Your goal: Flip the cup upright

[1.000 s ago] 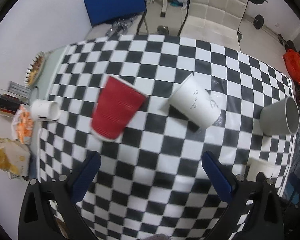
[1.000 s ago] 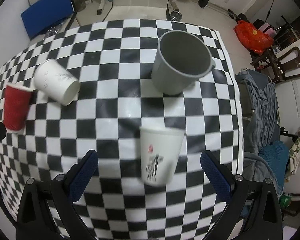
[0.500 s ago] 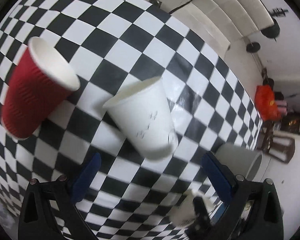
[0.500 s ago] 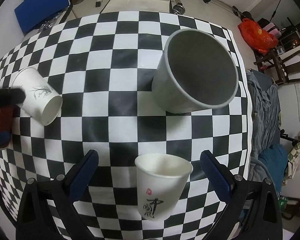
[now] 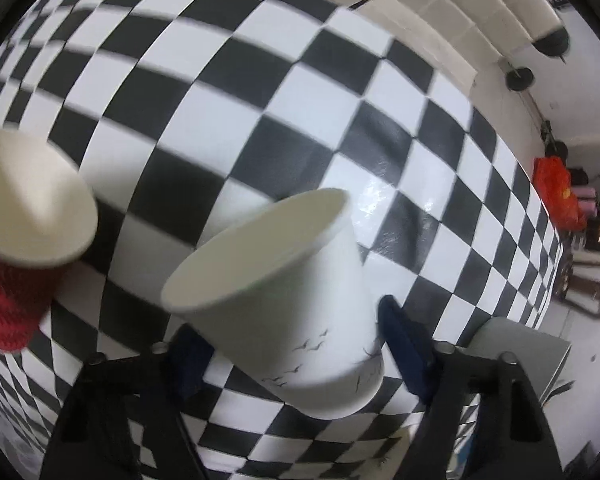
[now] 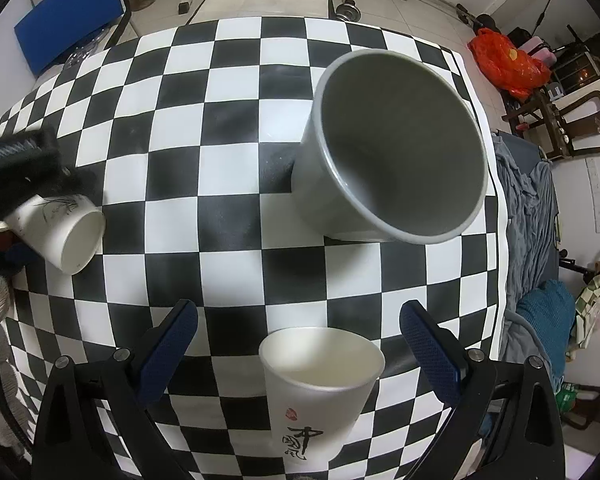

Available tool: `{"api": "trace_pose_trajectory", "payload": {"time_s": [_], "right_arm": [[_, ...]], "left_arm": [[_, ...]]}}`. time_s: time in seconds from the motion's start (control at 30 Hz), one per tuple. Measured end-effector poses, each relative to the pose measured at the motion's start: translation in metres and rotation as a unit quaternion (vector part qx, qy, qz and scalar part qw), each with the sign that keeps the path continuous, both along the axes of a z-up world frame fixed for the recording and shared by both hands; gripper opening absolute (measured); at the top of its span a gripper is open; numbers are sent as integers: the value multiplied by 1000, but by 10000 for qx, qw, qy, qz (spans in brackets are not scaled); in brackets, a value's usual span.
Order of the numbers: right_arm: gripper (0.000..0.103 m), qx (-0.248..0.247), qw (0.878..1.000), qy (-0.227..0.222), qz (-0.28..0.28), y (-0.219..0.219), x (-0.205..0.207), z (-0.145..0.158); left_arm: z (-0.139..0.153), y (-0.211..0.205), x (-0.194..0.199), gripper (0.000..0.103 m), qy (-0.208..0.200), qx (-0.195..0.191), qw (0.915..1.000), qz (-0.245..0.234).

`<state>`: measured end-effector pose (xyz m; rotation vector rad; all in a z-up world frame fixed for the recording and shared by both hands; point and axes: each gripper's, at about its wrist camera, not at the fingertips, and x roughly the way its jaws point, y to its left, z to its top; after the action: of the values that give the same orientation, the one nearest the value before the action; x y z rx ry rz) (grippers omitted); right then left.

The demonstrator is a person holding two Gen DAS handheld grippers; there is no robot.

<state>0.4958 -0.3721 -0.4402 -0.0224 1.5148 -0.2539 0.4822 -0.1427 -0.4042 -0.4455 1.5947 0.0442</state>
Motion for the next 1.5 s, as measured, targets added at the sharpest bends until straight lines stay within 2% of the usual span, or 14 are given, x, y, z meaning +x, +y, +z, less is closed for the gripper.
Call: {"api": "trace_pose_trajectory", "payload": {"time_s": [0.17, 0.37, 0.57, 0.77, 0.87, 1.07, 1.3, 1.4, 1.5], "right_arm": [[102, -27, 10000, -32, 13, 3, -1, 3], [101, -26, 9999, -145, -10, 8, -8, 20], [101, -106, 9993, -366, 22, 20, -35, 52], [101, -213, 9986, -469, -78, 44, -96, 77], [101, -200, 9986, -427, -236, 59, -136, 82], [101, -152, 9981, -251, -535, 90, -216, 69], [101, -65, 9968, 121, -788, 108, -275, 29], [101, -16, 9963, 259, -823, 108, -285, 14], [101, 28, 9962, 264, -833, 104, -286, 7]], "left_arm": [[10, -11, 1, 68, -387, 391, 9968, -578], [42, -8, -13, 67, -950, 722, 9856, -1195], [79, 19, -56, 67, -1192, 593, 9786, -1572], [104, 46, -122, 67, -1200, 435, 9721, -1966], [105, 61, -157, 67, -1076, 286, 9700, -2160], [81, 73, -229, 67, -741, 91, 9623, -2614], [30, 49, -274, 67, -336, 119, 9413, -3356], [9, 42, -278, 67, -174, 248, 9397, -3407], [-1, 38, -276, 68, -102, 371, 9437, -3285]]}}
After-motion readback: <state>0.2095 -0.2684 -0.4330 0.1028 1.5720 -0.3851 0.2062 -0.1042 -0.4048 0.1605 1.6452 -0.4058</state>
